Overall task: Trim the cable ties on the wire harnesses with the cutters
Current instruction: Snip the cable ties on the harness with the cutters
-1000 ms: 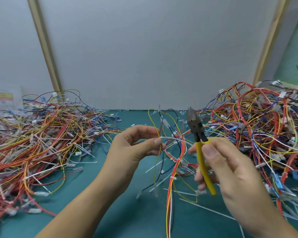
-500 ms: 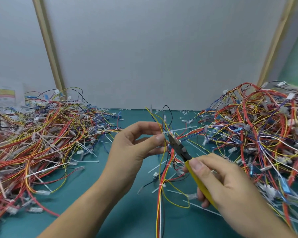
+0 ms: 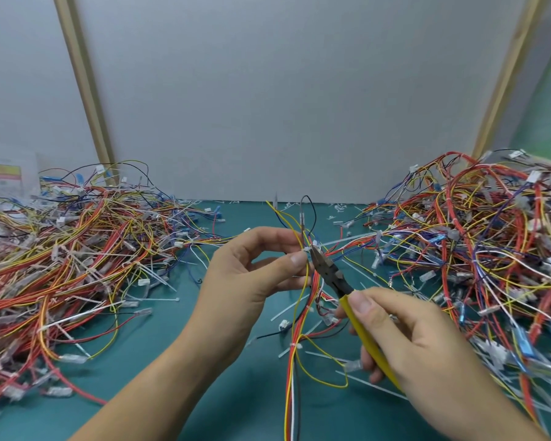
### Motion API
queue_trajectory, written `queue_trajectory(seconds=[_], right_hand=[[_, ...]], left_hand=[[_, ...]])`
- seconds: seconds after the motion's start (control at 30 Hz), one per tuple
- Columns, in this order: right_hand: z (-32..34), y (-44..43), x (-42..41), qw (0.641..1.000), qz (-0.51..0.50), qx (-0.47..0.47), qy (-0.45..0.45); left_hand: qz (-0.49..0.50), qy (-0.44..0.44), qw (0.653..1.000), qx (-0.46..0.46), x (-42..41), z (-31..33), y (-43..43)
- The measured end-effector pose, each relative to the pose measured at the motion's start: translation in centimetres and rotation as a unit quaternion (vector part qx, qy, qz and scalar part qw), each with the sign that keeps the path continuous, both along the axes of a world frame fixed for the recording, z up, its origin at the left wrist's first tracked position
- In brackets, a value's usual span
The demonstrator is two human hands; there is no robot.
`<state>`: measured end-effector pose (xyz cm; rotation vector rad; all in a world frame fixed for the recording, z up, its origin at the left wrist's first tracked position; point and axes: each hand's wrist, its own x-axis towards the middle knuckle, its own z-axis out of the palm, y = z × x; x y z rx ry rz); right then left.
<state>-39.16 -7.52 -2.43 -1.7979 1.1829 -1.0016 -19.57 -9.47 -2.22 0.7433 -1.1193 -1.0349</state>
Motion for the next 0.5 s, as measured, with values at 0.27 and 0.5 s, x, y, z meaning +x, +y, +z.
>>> queue_trajectory(seconds=[0.27, 0.5], right_hand=[[-0.11, 0.06, 0.09, 1.000, -0.003, -0.014, 0.012], [-0.07, 0.08, 0.18, 1.000, -0.005, -0.015, 0.008]], left_hand=[[0.007, -0.010, 1.000, -0.003, 0.08, -0.16, -0.12], [0.008, -0.016, 1.000, -0.001, 0.05, -0.19, -0.12]])
